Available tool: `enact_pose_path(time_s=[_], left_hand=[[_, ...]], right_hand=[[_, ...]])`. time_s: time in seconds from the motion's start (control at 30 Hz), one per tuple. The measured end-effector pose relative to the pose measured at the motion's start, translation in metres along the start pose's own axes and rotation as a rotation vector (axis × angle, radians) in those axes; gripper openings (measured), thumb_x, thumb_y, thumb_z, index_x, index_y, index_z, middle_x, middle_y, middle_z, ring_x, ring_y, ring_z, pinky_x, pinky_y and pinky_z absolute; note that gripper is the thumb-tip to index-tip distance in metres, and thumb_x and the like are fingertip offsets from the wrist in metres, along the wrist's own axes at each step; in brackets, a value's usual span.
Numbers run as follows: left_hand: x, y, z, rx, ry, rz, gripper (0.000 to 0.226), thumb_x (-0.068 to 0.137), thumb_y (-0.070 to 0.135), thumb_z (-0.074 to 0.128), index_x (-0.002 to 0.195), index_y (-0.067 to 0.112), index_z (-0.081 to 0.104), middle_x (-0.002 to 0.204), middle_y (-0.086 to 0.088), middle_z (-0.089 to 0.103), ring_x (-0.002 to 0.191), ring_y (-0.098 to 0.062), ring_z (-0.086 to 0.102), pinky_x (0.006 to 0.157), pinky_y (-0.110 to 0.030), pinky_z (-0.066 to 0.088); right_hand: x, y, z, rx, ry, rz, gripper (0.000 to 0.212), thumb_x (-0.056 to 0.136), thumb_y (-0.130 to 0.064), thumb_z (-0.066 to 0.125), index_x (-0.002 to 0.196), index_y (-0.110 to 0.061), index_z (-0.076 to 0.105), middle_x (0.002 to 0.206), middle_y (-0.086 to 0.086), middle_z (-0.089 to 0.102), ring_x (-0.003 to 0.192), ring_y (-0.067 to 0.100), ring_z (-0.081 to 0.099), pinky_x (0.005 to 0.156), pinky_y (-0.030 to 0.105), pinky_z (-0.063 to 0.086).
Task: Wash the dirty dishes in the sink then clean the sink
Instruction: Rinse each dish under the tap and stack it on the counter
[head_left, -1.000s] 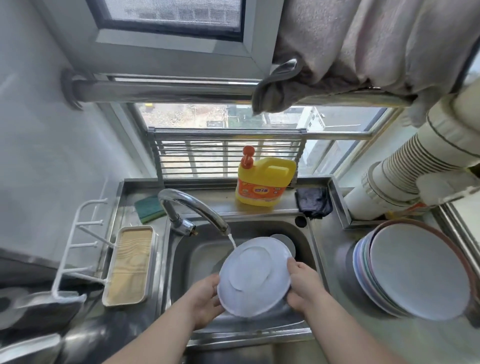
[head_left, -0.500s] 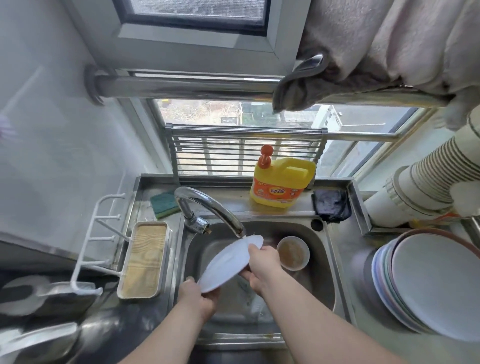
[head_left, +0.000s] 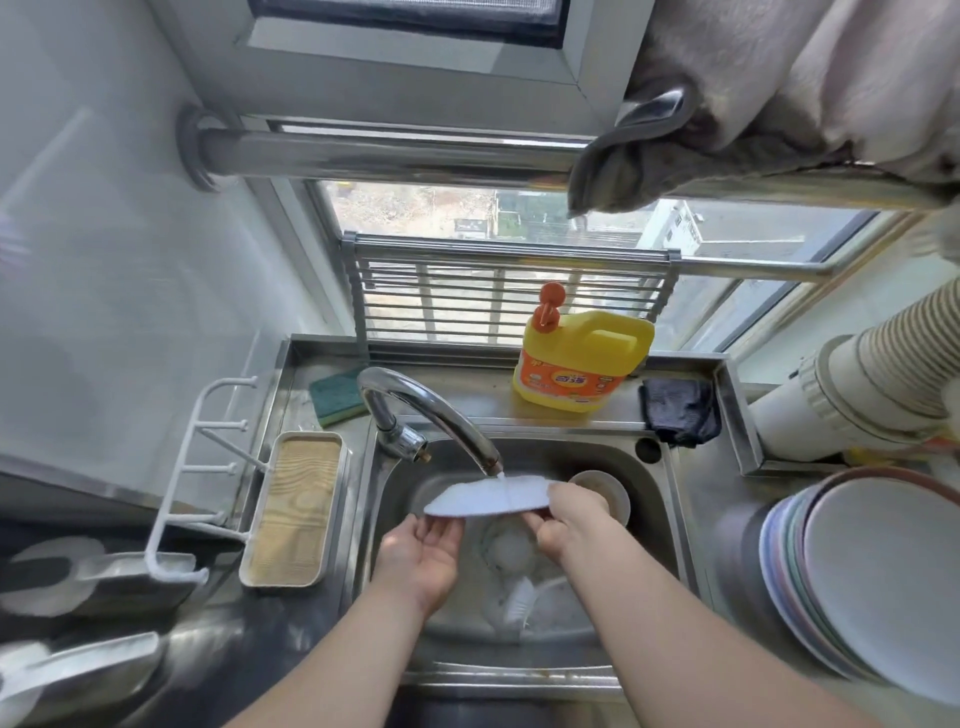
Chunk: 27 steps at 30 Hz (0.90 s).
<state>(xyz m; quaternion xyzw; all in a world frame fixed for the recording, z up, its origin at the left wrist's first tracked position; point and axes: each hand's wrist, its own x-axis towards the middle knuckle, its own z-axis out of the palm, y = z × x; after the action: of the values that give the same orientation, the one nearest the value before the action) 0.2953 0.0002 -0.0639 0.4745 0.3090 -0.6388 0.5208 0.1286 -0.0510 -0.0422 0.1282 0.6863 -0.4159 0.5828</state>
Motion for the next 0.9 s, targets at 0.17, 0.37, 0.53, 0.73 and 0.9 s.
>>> enact_pose_path(time_s=[0.17, 0.37, 0.53, 0.73, 0.9], left_hand=[[-0.004, -0.023, 0.023, 0.114, -0.051, -0.030, 0.035, 0.114, 0.014, 0.040, 0.135, -0.008, 0.057, 0.122, -0.026, 0.069, 0.105, -0.035, 0.069, 0.087, -0.045, 0.062], [-0.009, -0.050, 0.036, 0.338, -0.052, -0.035, 0.031, 0.114, 0.015, 0.042, 0.117, -0.008, 0.063, 0.087, -0.022, 0.077, 0.088, -0.032, 0.072, 0.050, -0.035, 0.063], [-0.012, -0.063, 0.041, 0.437, -0.077, -0.052, 0.030, 0.113, 0.018, 0.045, 0.108, -0.005, 0.063, 0.080, -0.020, 0.078, 0.085, -0.032, 0.075, 0.054, -0.038, 0.065], [-0.017, -0.063, 0.037, 0.521, -0.082, -0.056, 0.028, 0.112, 0.015, 0.048, 0.117, -0.007, 0.063, 0.092, -0.024, 0.078, 0.071, -0.034, 0.079, 0.052, -0.037, 0.062], [-0.020, -0.050, 0.031, 0.541, -0.039, -0.040, 0.040, 0.115, 0.022, 0.039, 0.127, -0.009, 0.062, 0.106, -0.024, 0.077, 0.091, -0.035, 0.074, 0.059, -0.043, 0.064]], right_hand=[[0.000, -0.017, -0.029, 0.093, 0.009, -0.010, 0.039, 0.095, 0.021, 0.048, 0.128, 0.006, 0.061, 0.113, 0.025, 0.070, 0.094, 0.040, 0.070, 0.076, 0.053, 0.057], [0.002, -0.028, -0.075, 0.158, 0.024, 0.003, 0.035, 0.097, 0.020, 0.043, 0.123, 0.003, 0.060, 0.114, 0.022, 0.067, 0.088, 0.034, 0.065, 0.084, 0.049, 0.058], [0.007, -0.030, -0.106, 0.193, 0.031, 0.040, 0.038, 0.104, 0.012, 0.040, 0.140, 0.007, 0.051, 0.138, 0.025, 0.060, 0.128, 0.038, 0.059, 0.110, 0.054, 0.048], [-0.002, -0.030, -0.128, 0.164, -0.040, 0.063, 0.031, 0.108, 0.006, 0.043, 0.136, 0.010, 0.053, 0.141, 0.025, 0.060, 0.132, 0.037, 0.058, 0.099, 0.047, 0.051], [-0.018, -0.025, -0.137, 0.101, -0.164, 0.099, 0.032, 0.110, 0.001, 0.043, 0.138, 0.015, 0.050, 0.126, 0.028, 0.065, 0.121, 0.037, 0.062, 0.084, 0.042, 0.061]])
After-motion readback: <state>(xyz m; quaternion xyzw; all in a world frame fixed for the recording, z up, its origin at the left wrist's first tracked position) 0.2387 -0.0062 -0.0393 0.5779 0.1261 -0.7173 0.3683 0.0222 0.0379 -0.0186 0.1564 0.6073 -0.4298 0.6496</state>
